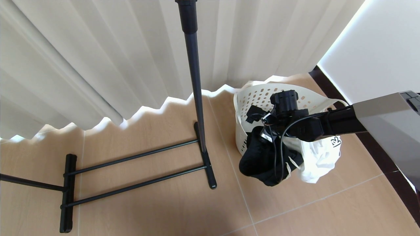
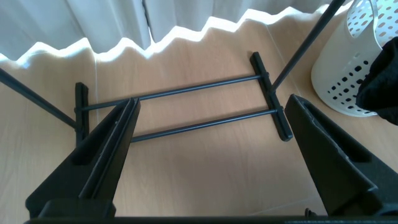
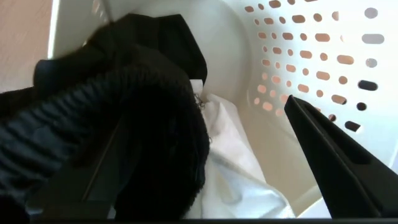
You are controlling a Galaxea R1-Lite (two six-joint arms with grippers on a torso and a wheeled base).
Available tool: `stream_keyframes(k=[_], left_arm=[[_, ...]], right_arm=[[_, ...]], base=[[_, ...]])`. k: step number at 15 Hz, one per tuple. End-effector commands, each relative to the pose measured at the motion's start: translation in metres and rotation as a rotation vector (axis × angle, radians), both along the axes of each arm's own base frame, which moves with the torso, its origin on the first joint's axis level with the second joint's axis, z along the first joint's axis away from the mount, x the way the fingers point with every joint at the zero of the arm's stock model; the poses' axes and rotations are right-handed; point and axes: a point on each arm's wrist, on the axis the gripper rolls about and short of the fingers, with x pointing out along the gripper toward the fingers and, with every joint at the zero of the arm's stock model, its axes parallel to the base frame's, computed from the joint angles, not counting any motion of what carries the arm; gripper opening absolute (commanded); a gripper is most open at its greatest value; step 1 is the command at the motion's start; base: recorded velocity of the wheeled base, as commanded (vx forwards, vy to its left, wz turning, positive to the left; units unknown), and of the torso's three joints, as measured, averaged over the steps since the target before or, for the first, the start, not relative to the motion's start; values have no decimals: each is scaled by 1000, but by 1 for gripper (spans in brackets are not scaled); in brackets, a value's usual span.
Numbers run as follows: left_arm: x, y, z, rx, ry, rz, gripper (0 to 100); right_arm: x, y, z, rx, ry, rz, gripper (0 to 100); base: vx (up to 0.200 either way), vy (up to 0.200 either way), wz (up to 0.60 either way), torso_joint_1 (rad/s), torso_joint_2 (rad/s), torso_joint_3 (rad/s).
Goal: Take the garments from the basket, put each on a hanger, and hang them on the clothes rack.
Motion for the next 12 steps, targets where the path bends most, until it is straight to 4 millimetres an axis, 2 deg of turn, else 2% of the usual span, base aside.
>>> stream_keyframes(k=[1,7,8,12], left_arm=[[0,0,0,0,0,1,100],[0,0,0,0,0,1,100],[0,0,0,0,0,1,100],[0,0,0,0,0,1,100]], right_arm=[[9,3,-5,13,-7,-8,100],[16,7,-5,25,-25,-7,100],[16,6,-6,29,-21,-14,0],[12,5,-6,81,-9,-44,0]], base=[[0,0,0,0,0,0],[0,0,0,0,0,0],[0,0,0,0,0,0],[0,0,0,0,0,0]])
